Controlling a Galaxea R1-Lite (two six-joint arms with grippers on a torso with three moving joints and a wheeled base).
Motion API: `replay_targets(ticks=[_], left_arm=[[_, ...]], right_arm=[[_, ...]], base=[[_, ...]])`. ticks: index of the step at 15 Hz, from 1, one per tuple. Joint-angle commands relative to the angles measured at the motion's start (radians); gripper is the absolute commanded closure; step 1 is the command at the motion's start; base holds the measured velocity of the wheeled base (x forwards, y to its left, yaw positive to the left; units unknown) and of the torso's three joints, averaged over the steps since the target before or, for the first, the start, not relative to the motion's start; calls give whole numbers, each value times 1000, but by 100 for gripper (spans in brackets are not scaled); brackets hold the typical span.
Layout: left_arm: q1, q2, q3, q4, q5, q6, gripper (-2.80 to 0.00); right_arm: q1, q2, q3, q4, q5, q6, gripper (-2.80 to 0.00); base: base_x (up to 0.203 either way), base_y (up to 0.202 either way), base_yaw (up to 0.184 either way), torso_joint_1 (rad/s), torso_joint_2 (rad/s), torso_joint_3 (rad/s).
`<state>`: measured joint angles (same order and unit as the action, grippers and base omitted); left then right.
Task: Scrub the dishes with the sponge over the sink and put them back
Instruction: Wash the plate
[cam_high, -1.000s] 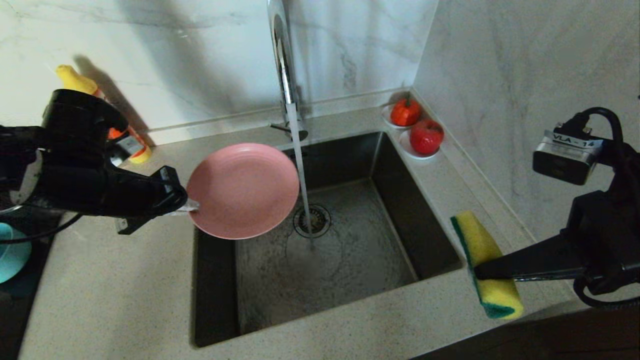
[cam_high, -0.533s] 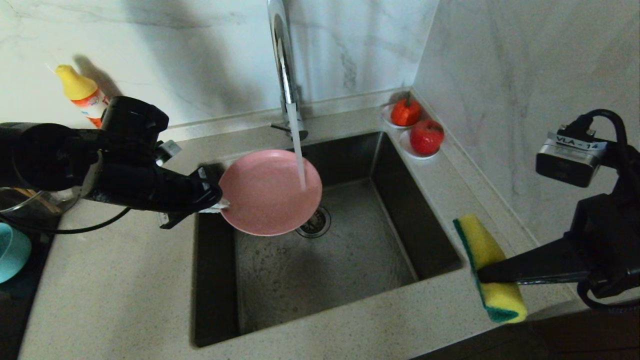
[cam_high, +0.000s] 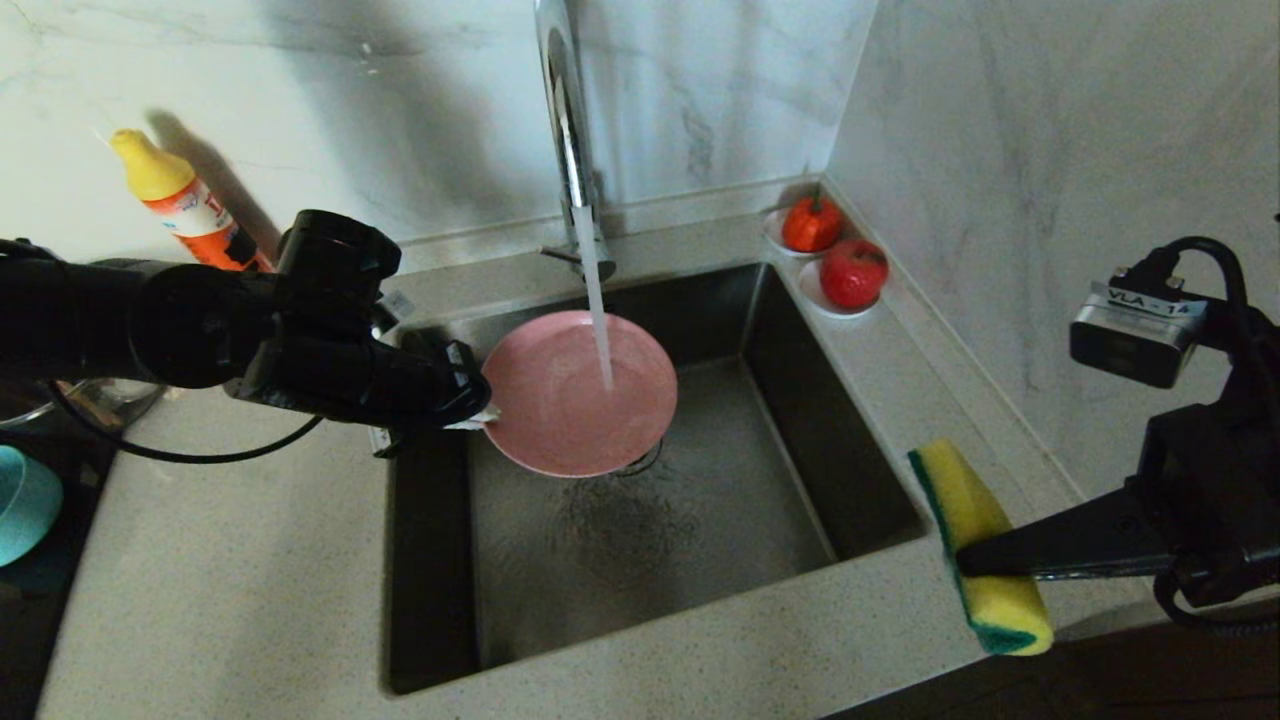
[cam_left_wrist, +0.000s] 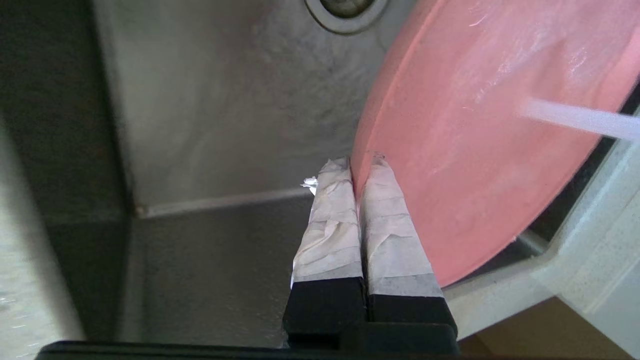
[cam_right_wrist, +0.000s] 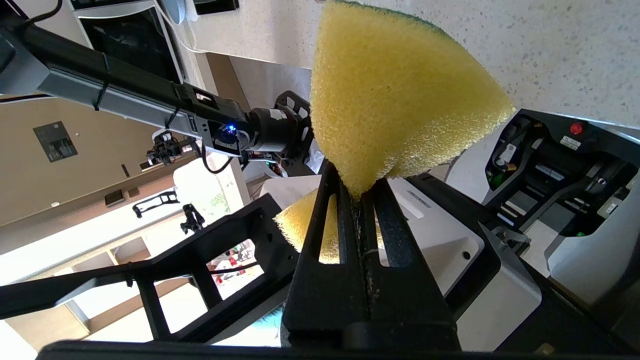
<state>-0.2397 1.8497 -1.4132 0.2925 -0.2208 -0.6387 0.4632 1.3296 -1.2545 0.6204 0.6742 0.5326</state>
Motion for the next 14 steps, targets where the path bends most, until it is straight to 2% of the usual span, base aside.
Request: replay_targets(ticks=[1,6,9,11,14], left_arm=[[-23,18,-1,1,-2,-8,0],[-60,2,36,10,12,-4,0],[-59,-40,81,8,149,11,0],[-54,-87,100,11,249,70,0],[-53,-180,125,3,341,152,0]], right_arm=[[0,0,3,4,4,3,0],[0,-6,0,4,5,3,0],[2,-6,0,4,5,3,0],[2,-6,3,4,5,3,0],[2,-7,11,4,5,4,0]], base=[[0,0,0,0,0,0],[0,0,0,0,0,0],[0,0,0,0,0,0],[0,0,0,0,0,0],[0,0,0,0,0,0]])
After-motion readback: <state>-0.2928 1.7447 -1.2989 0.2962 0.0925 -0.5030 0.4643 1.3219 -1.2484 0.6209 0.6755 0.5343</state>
